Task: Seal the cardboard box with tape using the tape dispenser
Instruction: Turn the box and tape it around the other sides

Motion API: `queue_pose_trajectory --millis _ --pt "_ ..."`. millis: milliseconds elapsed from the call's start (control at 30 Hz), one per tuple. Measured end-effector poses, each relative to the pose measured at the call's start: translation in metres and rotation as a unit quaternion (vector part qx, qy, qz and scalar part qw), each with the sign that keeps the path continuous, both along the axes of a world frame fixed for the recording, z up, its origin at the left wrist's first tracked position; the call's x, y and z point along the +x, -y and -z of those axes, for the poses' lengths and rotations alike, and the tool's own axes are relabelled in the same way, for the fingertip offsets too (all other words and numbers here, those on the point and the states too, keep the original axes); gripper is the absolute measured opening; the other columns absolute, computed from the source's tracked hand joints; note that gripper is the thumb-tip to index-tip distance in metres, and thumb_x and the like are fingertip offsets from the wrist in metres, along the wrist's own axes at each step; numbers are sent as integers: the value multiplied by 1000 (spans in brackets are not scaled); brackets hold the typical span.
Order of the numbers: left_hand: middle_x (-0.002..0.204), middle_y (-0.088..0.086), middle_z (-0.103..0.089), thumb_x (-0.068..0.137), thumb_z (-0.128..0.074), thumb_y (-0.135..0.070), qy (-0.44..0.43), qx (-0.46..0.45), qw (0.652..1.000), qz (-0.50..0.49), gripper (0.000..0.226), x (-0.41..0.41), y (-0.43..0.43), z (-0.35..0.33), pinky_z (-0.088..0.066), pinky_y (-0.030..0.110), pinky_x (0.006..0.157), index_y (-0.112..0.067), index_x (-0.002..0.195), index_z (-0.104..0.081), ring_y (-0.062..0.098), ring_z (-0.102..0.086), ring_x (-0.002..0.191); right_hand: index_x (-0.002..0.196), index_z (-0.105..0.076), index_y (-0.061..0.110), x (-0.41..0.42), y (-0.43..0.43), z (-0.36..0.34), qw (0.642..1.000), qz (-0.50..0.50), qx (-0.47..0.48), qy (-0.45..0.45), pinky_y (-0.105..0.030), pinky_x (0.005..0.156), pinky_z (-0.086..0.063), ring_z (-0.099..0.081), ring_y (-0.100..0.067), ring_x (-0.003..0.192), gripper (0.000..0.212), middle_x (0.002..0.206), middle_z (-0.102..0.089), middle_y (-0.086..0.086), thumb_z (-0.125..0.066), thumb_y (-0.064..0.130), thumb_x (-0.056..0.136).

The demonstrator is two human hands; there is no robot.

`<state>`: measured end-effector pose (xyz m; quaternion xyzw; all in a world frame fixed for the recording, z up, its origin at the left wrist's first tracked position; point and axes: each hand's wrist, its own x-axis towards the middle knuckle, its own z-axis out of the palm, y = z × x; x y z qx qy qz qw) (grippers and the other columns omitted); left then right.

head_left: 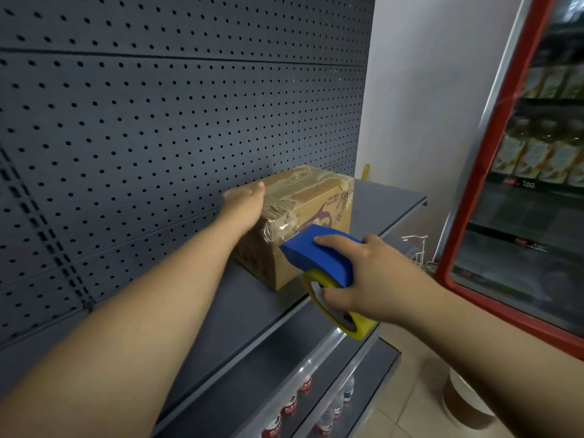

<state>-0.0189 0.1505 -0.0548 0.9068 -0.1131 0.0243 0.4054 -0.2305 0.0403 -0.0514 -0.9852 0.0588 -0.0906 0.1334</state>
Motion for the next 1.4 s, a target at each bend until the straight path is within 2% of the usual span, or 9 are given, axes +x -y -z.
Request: queue_pose_trajectory --millis 100,167,233,333,600,1000,1133,1267,1400 --pt "160 14 -3 93 -25 -54 -19 53 998 16 62 -6 10 7 -5 46 120 -24 147 -30 29 3 147 135 -30 48 9 -4 -5 1000 5 4 6 -28 74 -44 -45 -18 80 68 96 -39 -2 -58 55 73" --pt "160 8 6 92 -29 -53 -18 72 997 12 59 -4 12 14 0 45 118 -32 147 -28 26 15 146 134 -39 41 13 -8 -10 1000 -13 -13 18 -30 75 -45 -47 -20 87 63 96 -50 -5 -59 52 75" --pt "161 8 5 93 -32 -49 -7 67 998 6 57 1 13 19 0 43 118 -31 147 -29 26 15 146 129 -50 35 15 -10 -20 999 -30 -9 21 -31 78 -50 -55 -23 93 55 100 -63 -6 -59 47 76" --pt "160 12 5 93 -32 -48 0 75 997 11 58 4 13 22 0 44 120 -29 147 -29 29 12 146 116 -61 27 17 -3 -36 999 -27 -16 18 -37 78 -54 -61 -24 88 42 96 -68 -6 -56 44 78" --pt "159 15 4 95 -29 -47 0 102 995 8 56 3 14 18 -1 46 119 -28 148 -26 31 15 145 119 -58 33 16 -2 -37 997 -55 -53 29 -35 77 -52 -58 -23 89 43 98 -68 -3 -59 42 76" --pt "160 15 8 95 -26 -48 -17 134 991 6 57 1 14 14 2 50 116 -31 149 -20 32 19 145 128 -51 38 10 -1 -51 991 -113 -70 -22 -30 70 -44 -52 -19 83 50 94 -61 0 -60 39 79" --pt "159 15 9 94 -25 -51 -18 143 989 10 58 1 15 15 1 51 117 -31 149 -19 33 20 144 118 -60 32 15 4 -55 993 -85 -83 -13 -31 70 -47 -55 -23 82 42 95 -67 -3 -60 40 76" --pt "159 18 4 93 -22 -54 -13 173 985 20 61 6 12 14 3 51 118 -31 149 -17 34 16 145 118 -60 28 21 -3 -53 990 -110 -84 -38 -38 84 -50 -57 -26 95 44 108 -66 -6 -60 41 75" --pt "159 16 11 94 -24 -53 -25 151 988 30 59 -3 12 12 1 51 116 -32 149 -16 33 22 144 119 -59 32 20 0 -58 990 -83 -113 -30 -30 67 -46 -52 -21 83 44 88 -61 0 -59 41 75"
